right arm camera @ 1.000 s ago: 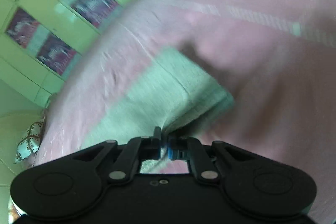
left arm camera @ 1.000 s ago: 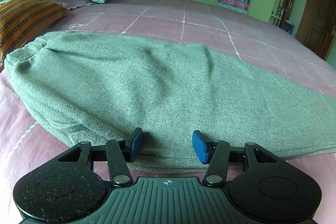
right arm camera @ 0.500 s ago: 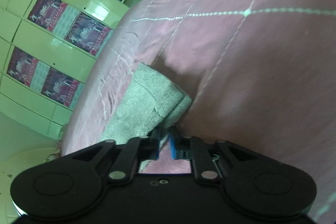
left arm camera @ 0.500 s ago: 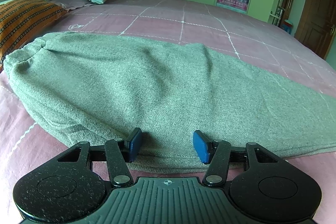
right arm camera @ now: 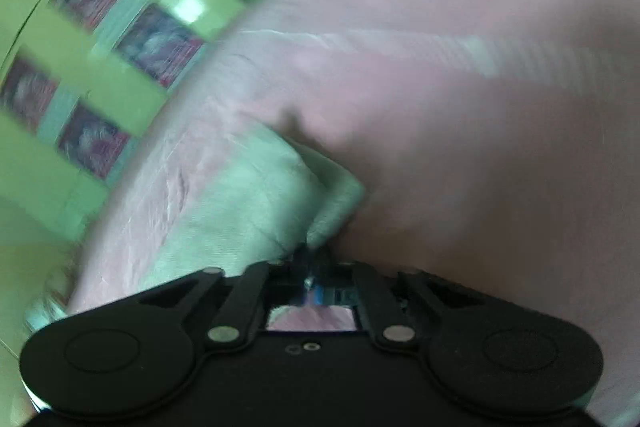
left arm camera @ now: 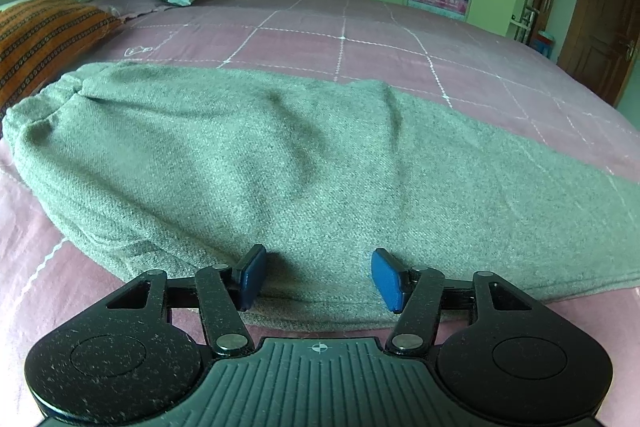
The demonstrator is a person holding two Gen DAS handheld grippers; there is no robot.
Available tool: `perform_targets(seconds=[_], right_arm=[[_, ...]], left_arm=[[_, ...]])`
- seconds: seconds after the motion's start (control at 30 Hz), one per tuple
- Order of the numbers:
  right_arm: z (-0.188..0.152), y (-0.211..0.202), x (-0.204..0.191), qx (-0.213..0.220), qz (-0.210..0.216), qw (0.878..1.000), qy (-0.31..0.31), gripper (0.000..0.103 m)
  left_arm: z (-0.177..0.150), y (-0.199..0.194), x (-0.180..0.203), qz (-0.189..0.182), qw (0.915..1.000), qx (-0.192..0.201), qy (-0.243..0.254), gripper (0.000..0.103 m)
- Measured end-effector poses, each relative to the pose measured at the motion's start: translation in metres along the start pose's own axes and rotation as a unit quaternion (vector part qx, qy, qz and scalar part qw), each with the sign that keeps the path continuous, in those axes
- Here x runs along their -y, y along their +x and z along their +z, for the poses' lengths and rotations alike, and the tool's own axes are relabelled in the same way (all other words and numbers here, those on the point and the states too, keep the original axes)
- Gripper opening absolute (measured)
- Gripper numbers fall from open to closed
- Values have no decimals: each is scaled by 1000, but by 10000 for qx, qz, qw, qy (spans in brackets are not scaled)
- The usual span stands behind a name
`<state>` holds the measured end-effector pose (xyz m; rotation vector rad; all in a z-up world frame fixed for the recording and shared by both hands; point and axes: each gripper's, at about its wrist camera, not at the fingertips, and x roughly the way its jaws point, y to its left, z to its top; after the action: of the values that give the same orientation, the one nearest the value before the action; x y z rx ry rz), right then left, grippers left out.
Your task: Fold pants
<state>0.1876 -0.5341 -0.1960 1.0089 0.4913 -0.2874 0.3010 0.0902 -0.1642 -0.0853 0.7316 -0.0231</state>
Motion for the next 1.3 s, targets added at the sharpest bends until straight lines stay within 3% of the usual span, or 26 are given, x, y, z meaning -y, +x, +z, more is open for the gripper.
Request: perform_targets(seconds=[0.13, 0.2, 0.33, 0.43, 0.57, 0.67, 0.8, 0.9, 0.93, 1.03, 1.1, 1.2, 1.3], right_arm=[[-9, -27, -19, 394, -305, 9984, -255, 4], [-13, -38, -31, 581, -439, 9945, -758, 5], [-16, -49, -64, 545, -127, 9890, -1367, 6], [-33, -39, -108, 41, 380, 9786, -2024, 7], [-82, -7, -180, -632, 962, 9523, -2827, 9], [-132, 21, -232, -985, 1086, 9314, -3332, 9], [-203, 49, -295, -1310, 1220, 8931, -4127, 9], [-260, 71, -338, -1506, 1315, 8621, -4656, 10], [-276, 79, -349, -1584, 1344, 8557, -4739, 10], [-324, 97, -370, -1735, 1214, 8392, -5010, 8], [-349, 118, -373, -1827, 657, 8222, -5351, 8], [-348, 117, -372, -1751, 645, 8231, -5363, 8], [-317, 89, -361, -1376, 978, 8387, -5178, 11]], left_arm=[[0, -2, -2, -41, 10000, 62, 8, 59], [3, -7, -5, -82, 9999, 114, -71, 59], [11, -29, -28, 295, 9973, 591, -313, 59], [17, -37, -60, 622, 9940, 702, -559, 59], [26, -37, -111, 1200, 9874, 595, -847, 59], [34, -32, -143, 1460, 9826, 536, -1019, 59], [47, -10, -174, 1547, 9808, 480, -1082, 59], [54, 12, -199, 1284, 9823, 347, -1320, 60], [53, 19, -204, 1281, 9823, 289, -1340, 70], [51, 32, -215, 1366, 9790, 66, -1511, 77], [50, 32, -210, 1545, 9794, 73, -1297, 81], [55, 18, -213, 1492, 9787, 163, -1399, 81], [68, -6, -209, 1730, 9758, 538, -1223, 81]])
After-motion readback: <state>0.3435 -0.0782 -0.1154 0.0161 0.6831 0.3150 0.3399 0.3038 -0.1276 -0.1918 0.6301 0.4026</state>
